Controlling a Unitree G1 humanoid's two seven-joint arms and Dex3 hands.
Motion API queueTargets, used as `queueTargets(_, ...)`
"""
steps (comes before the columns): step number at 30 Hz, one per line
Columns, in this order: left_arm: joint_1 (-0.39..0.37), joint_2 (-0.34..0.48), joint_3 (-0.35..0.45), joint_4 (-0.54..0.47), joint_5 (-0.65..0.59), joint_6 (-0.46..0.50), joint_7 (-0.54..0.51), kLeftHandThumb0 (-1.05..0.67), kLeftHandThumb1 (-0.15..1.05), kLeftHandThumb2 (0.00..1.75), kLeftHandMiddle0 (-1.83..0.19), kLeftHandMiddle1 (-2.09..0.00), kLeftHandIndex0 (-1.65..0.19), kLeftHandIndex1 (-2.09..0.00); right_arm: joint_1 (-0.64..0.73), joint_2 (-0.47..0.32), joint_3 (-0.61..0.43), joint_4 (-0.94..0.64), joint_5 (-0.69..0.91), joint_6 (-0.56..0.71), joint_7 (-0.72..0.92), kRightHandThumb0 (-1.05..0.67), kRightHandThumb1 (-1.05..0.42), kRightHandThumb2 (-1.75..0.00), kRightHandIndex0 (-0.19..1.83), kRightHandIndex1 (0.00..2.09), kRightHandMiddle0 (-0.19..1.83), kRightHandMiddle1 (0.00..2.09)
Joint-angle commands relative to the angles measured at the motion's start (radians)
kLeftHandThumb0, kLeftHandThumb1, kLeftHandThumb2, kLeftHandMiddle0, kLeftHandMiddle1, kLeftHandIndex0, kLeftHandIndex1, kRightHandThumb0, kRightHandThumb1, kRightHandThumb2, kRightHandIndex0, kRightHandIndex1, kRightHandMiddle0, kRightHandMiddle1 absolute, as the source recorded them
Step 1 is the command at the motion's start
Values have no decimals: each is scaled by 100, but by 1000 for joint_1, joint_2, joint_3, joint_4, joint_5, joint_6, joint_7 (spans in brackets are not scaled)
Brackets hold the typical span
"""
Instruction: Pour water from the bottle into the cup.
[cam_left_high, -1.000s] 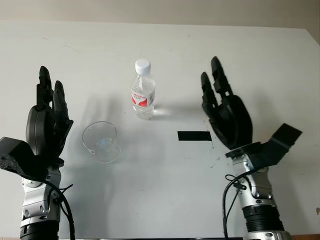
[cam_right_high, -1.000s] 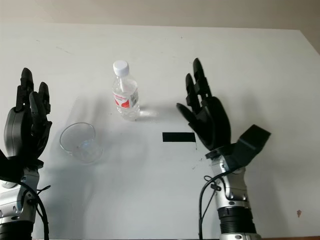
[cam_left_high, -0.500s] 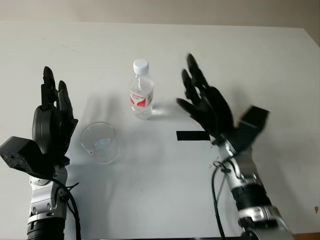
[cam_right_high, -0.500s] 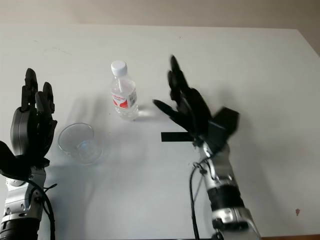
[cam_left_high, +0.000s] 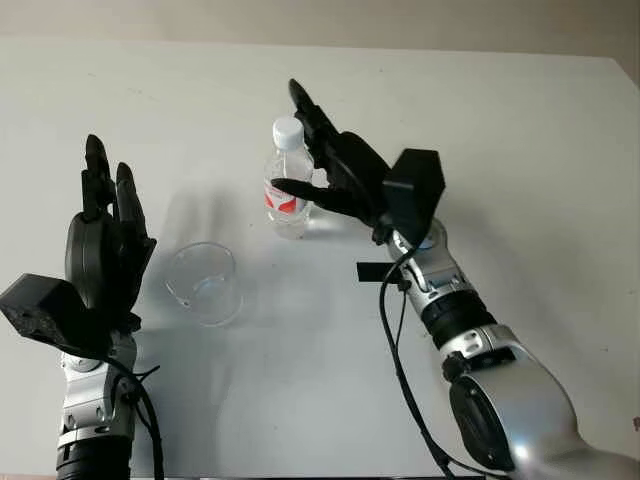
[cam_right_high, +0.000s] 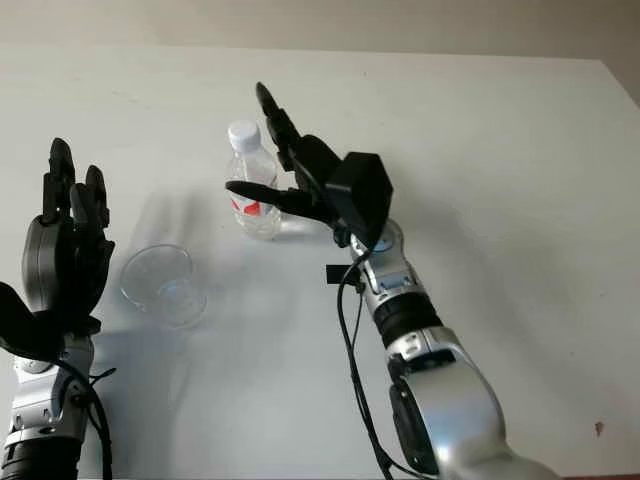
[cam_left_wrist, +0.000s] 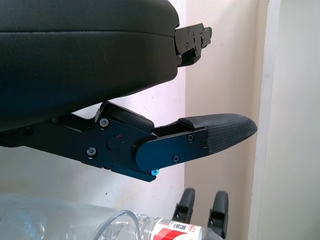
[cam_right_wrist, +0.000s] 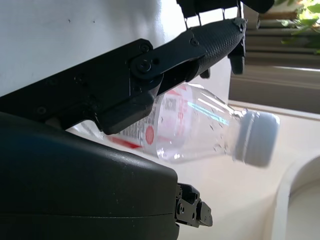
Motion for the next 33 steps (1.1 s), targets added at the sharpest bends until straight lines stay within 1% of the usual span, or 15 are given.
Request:
queueTargets(1,5,1,2,-4,1,-3,-1,-80,105,62,11,-5,18,-5,-31,11,4,35,-7,-29,13,-103,-92,-5,-19,0,-19,0)
queueTargets(11,14,1,7,-4,1,-13,1,-79,105,61,11,-5,18,-5,-56,36,15,120,-34,-63,21,-99,-92,-5,-19,0,-19,0)
queueTargets(14,15,0,9,-8,-1,-7,4,-79,105,61,11,-5,17,-5,-70,51,-1,148,-14,-31,46,-97,-91,-5,-19,0,-19,0)
queueTargets(18,8,2,11,1,-4,-14,-2,-79,105,61,11,-5,18,-5,-90,74,-60,176,58,42,102,-80,-87,-4,-19,0,-17,1)
queueTargets(20,5,1,13,4,-6,-14,-4,-79,105,60,11,-5,17,-5,-98,84,-85,183,85,80,103,-67,-86,-4,-15,2,-5,8)
queueTargets(21,4,1,13,6,-7,-14,-4,-79,105,60,11,-5,17,-5,-100,87,-89,185,84,83,88,-62,-86,-5,-4,10,3,19)
queueTargets(22,2,2,12,9,-4,-16,-5,-79,105,60,11,-6,17,-5,-101,89,-92,187,83,85,79,-54,-86,-5,4,39,-3,73)
queueTargets(23,1,2,12,11,-2,-16,-4,-79,105,60,11,-5,18,-5,-102,89,-91,189,78,79,72,-45,-86,-5,1,101,-12,140)
queueTargets(24,0,2,12,12,0,-15,-2,-78,105,60,11,-5,17,-5,-101,87,-84,190,68,65,69,-40,-86,-5,0,136,-9,170)
queueTargets(25,-2,1,11,13,1,-14,0,-79,105,60,10,-6,17,-6,-101,84,-78,192,59,47,75,-38,-87,-6,4,163,-3,189)
queueTargets(26,-4,-1,9,12,3,-13,3,-79,105,60,10,-6,17,-6,-102,81,-73,193,50,37,79,-36,-88,-6,13,188,14,201)
queueTargets(27,-7,-2,8,13,5,-14,5,-79,105,60,10,-6,17,-6,-104,77,-70,196,43,33,84,-35,-89,-6,22,199,24,205)
queueTargets(31,-16,-3,6,23,10,-30,10,-79,105,59,10,-6,17,-6,-114,58,-37,198,-7,15,92,-33,-97,-6,103,209,67,209)
queueTargets(32,-17,-3,6,25,10,-33,11,-79,105,59,9,-6,17,-5,-114,52,-24,198,-26,-2,89,-29,-100,-6,121,209,88,209)
queueTargets(33,-17,-1,7,28,9,-35,9,-79,105,59,9,-6,17,-6,-114,46,-13,198,-42,-16,88,-28,-101,-6,128,209,97,209)
